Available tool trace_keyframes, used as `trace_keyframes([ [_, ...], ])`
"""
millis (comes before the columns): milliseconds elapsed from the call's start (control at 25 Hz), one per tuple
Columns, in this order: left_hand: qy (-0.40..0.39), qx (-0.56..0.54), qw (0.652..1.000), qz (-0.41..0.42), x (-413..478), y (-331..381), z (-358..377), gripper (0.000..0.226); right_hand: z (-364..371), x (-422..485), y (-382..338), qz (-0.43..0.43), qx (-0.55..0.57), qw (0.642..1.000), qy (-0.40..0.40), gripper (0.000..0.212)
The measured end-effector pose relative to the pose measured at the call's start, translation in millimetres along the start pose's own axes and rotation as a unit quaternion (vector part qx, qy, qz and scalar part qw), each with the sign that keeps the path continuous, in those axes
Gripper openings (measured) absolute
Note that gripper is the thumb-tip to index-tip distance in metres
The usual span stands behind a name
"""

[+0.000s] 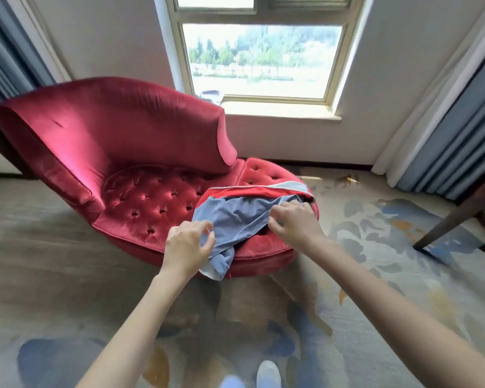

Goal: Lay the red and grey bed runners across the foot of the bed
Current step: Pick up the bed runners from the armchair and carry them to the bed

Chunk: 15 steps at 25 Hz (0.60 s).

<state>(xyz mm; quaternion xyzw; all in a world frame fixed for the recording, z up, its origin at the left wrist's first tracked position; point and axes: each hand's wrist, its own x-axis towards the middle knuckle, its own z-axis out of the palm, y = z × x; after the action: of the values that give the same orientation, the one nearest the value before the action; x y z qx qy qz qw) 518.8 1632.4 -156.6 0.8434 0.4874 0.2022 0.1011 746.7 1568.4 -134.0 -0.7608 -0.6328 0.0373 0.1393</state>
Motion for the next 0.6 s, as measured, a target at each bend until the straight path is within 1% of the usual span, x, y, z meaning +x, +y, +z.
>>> trace_keyframes([
  [120,-0.028,0.008,0.999,-0.030,58,-34,26,0.015,25,80,5,-0.007,0.000,1.000,-0.027,0.025],
  [240,-0.060,0.016,0.997,-0.045,120,-71,59,0.019,58,156,14,-0.013,-0.028,0.998,-0.061,0.024],
  [360,-0.099,0.010,0.993,-0.057,187,-105,91,0.022,90,226,27,0.014,-0.034,0.995,-0.094,0.024],
  [480,-0.136,0.008,0.989,-0.053,236,-131,123,0.024,125,277,45,0.022,-0.046,0.989,-0.139,0.026],
  [600,-0.196,0.033,0.979,-0.055,270,-158,164,0.032,164,316,71,0.029,-0.065,0.982,-0.176,0.029],
])
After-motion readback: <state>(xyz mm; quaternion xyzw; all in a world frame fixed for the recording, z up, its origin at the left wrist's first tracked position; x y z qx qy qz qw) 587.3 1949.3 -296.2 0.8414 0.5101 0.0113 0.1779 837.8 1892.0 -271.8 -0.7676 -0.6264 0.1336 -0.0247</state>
